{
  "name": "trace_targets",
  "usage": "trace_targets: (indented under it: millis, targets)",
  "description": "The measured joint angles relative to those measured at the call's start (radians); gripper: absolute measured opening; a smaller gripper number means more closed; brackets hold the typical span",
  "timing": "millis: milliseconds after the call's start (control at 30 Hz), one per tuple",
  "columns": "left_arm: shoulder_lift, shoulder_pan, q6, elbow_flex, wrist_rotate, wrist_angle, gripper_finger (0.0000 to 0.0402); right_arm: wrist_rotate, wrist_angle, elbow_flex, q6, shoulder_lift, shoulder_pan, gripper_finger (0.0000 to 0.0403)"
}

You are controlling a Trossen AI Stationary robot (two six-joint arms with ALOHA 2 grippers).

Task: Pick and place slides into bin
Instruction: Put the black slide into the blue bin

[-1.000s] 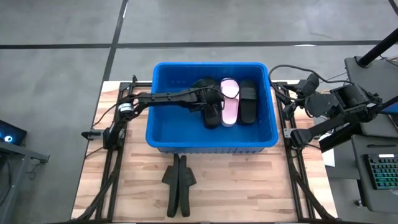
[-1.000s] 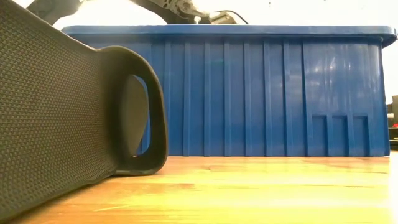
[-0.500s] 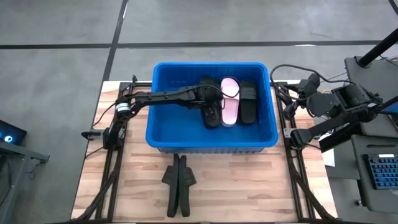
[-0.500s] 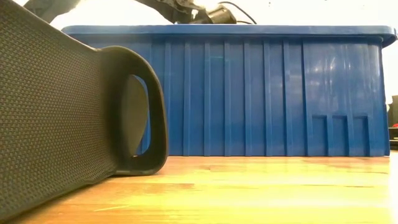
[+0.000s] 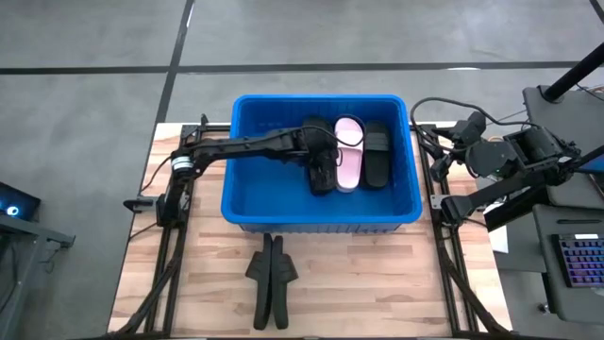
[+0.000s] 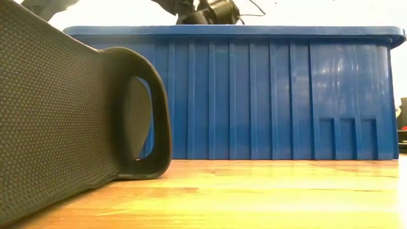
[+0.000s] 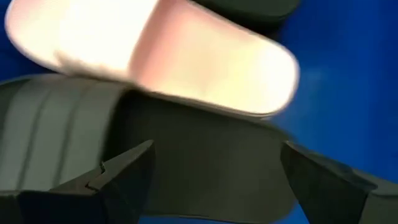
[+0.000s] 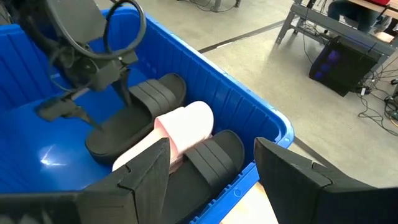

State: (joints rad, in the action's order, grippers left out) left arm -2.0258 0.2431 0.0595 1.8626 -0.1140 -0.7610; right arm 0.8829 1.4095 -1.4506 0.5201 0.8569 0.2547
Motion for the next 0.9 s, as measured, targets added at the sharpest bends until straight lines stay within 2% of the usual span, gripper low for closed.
trace_targets:
  millis: [333,667,767,900]
  targets:
    - [0.046,-0.001,-0.005,0.005,0.09,-0.018,0.0327,0.0,0.0,0.0,0.0,0.0,0.0,0.0224]
    - [0.091,-0.003,-0.193,0.005,0.228,-0.011,0.0327,0.0,0.0,0.0,0.002,0.0,0.0,0.0224]
    - [0.095,-0.003,-0.247,0.013,0.309,-0.008,0.0327,0.001,0.0,0.0,0.002,0.0,0.0,0.0224]
    - [0.104,-0.005,-0.38,0.043,0.482,0.001,0.0327,0.005,0.012,0.0,0.001,-0.003,0.0,0.0224]
